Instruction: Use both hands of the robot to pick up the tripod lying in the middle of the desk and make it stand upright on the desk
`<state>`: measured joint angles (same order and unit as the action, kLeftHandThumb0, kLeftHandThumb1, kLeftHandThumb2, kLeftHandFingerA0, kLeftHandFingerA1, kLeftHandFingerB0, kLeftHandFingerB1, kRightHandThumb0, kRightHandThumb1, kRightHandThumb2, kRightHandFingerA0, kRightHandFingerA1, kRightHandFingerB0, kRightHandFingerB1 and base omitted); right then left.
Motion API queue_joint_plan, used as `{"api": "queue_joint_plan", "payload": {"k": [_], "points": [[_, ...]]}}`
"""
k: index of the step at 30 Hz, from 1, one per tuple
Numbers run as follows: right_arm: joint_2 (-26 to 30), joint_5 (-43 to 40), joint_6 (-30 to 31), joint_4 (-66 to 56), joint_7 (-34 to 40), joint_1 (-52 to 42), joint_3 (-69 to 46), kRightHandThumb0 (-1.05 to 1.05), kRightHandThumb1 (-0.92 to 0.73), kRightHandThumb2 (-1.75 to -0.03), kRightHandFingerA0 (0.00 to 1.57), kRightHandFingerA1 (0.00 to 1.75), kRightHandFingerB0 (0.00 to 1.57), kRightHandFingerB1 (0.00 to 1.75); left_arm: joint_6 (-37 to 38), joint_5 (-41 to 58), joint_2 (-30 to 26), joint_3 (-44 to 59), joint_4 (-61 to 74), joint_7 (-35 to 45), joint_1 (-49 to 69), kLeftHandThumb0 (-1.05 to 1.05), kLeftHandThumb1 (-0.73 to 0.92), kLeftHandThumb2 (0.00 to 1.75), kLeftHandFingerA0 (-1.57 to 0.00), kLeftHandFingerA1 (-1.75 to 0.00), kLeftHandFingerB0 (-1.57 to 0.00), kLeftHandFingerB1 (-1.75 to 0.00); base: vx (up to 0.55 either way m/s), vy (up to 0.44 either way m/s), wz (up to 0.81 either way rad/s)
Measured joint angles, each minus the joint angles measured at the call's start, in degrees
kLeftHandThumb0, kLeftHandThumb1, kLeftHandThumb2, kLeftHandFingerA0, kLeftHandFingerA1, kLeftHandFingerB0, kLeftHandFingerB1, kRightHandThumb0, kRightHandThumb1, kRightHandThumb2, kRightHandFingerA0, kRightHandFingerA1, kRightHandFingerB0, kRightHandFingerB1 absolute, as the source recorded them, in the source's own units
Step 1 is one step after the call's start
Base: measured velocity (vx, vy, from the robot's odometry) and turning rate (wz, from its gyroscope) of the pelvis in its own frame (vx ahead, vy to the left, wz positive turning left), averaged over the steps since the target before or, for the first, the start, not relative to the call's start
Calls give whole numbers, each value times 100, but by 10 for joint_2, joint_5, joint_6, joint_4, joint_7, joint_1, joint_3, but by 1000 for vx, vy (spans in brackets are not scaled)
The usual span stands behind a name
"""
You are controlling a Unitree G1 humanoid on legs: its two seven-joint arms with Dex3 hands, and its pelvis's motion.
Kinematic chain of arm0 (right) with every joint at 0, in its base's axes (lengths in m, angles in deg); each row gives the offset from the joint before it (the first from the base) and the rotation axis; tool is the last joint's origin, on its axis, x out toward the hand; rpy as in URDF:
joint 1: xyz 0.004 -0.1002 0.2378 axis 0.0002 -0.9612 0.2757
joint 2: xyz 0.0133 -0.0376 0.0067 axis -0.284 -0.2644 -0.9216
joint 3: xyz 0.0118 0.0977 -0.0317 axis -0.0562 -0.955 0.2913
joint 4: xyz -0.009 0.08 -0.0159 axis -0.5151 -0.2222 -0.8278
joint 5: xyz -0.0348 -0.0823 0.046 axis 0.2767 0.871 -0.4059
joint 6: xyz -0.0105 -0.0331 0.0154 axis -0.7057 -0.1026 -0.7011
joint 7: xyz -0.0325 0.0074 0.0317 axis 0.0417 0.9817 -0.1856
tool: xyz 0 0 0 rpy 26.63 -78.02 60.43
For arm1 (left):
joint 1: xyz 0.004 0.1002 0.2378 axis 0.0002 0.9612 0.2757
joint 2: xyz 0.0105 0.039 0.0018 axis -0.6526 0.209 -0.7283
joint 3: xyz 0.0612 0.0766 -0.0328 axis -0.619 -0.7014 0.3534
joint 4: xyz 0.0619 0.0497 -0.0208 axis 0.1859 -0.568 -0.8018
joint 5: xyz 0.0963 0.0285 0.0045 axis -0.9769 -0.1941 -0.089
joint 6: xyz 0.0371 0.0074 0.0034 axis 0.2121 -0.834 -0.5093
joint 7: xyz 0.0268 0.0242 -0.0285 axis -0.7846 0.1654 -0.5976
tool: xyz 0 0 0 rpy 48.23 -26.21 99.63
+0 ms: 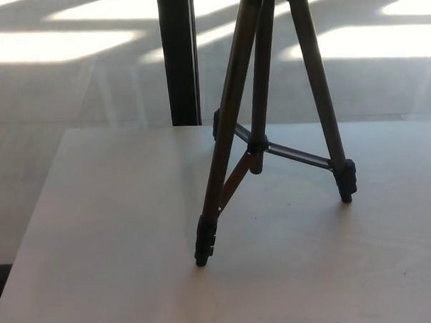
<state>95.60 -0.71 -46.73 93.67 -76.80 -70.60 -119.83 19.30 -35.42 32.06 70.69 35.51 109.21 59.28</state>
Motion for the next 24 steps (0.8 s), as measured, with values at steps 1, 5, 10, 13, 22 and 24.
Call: {"api": "queue_joint_plan", "payload": {"k": [1,5,10,13,22,24], "points": [[-4,-2,-1,4,3,-3,-7,-91,-72,-101,0,14,6,10,0,2,1,5,-5,-1,1,-79,84,66,0,-75,0,-72,0,0,0],[-39,-24,-16,39,34,-23,-71,-81,-69,-107,2,28,6,23,0,25,18,53,-42,-9,8,-85,56,101,-1,-72,-1,-62,0,0,0],[-82,-48,-37,81,76,-45,-135,-91,-80,-110,0,17,1,6,4,52,38,101,-80,-21,14,-82,81,64,0,-104,0,-64,0,0,0],[-102,-59,-47,96,98,-54,-162,-95,-83,-108,0,14,0,0,7,66,45,121,-98,-28,17,-81,82,63,-3,-109,0,-75,0,0,0],[-125,-107,-101,180,170,-62,-228,-79,-73,-105,0,31,7,32,20,116,58,176,-155,-59,14,-81,77,62,-29,-95,-24,-81,0,0,0],[-126,-111,-115,190,176,-68,-221,-70,-80,-65,0,33,14,29,24,124,58,176,-164,-64,12,-82,77,62,-31,-96,-31,-79,0,0,0]]}}
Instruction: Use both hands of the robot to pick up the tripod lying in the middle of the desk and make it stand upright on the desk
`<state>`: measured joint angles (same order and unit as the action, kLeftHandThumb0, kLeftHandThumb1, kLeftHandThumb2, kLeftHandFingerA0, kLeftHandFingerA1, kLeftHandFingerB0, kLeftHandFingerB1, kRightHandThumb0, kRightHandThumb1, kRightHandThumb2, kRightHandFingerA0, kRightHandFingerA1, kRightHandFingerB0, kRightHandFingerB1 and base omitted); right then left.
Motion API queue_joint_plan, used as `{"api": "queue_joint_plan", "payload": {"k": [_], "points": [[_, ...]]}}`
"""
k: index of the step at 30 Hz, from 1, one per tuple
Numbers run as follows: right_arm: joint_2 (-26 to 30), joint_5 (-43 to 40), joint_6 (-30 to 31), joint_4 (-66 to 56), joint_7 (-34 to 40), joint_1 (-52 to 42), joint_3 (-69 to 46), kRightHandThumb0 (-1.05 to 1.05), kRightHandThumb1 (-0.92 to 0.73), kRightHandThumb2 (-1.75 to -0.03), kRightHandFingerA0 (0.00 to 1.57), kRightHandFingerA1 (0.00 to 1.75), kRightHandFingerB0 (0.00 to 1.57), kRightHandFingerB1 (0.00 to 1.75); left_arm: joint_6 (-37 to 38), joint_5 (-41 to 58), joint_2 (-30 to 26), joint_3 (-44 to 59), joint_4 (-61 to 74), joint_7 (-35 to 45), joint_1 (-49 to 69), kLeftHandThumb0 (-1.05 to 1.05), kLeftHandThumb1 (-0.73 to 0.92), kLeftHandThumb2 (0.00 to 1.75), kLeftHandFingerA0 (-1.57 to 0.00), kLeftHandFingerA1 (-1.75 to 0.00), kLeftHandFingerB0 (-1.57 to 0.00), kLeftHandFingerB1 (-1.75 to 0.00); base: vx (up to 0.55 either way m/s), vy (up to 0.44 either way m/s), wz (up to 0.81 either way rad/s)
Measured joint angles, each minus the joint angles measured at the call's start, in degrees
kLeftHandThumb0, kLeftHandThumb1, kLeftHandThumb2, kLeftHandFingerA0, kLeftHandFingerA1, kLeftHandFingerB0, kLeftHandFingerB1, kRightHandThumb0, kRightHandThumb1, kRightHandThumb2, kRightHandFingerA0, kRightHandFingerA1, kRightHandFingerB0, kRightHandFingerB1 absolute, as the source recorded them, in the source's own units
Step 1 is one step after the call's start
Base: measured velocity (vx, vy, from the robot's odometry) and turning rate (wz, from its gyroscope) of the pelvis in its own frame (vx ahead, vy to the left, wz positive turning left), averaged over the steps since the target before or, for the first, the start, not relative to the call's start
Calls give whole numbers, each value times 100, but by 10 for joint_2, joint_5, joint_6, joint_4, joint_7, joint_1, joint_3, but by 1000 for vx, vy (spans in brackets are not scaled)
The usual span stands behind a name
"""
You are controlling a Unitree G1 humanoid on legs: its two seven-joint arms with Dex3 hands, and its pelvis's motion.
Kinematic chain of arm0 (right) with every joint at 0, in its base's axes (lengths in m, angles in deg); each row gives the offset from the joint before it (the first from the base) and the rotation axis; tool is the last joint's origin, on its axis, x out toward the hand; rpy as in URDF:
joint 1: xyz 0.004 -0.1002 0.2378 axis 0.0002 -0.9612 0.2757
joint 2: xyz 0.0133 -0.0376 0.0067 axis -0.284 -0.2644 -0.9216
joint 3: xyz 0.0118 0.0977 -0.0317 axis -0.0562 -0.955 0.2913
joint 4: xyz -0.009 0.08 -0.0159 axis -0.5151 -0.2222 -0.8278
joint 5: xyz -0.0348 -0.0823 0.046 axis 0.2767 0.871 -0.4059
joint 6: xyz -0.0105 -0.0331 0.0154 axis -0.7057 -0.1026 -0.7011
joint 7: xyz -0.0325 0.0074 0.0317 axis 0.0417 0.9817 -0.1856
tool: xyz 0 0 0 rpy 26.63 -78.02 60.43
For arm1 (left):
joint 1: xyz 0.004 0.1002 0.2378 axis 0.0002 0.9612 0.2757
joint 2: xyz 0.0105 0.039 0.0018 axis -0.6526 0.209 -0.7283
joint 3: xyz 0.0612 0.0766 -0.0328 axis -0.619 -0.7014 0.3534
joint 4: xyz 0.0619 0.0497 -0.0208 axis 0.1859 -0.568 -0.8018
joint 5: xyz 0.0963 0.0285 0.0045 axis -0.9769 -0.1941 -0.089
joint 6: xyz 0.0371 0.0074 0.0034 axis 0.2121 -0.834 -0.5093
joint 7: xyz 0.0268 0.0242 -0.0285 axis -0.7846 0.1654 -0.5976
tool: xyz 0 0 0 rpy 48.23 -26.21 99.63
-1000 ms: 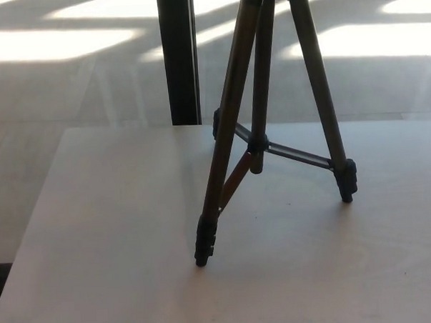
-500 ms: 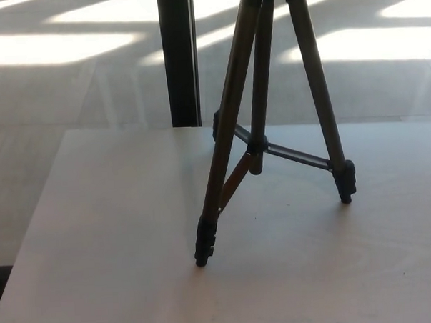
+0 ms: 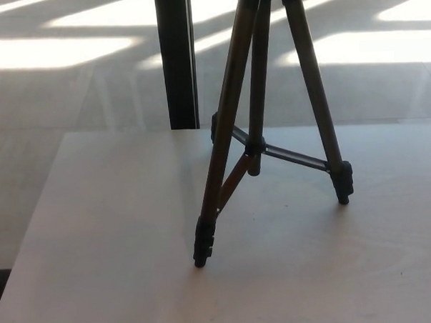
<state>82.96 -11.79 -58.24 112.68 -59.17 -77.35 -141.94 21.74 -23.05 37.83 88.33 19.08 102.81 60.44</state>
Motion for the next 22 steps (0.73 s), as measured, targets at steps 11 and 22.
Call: {"api": "queue_joint_plan", "payload": {"k": [11,22], "points": [[0,-51,-73,37,-28,-35,52,-87,-64,-98,4,48,4,41,30,36,7,-59,-15,0,15,-78,60,107,-45,-84,-41,-73,0,0,0],[42,-100,-149,125,-61,-76,136,-75,-78,-64,24,47,21,29,74,83,8,-131,-18,1,71,-79,75,61,-39,-98,-44,-77,0,0,0]]}}
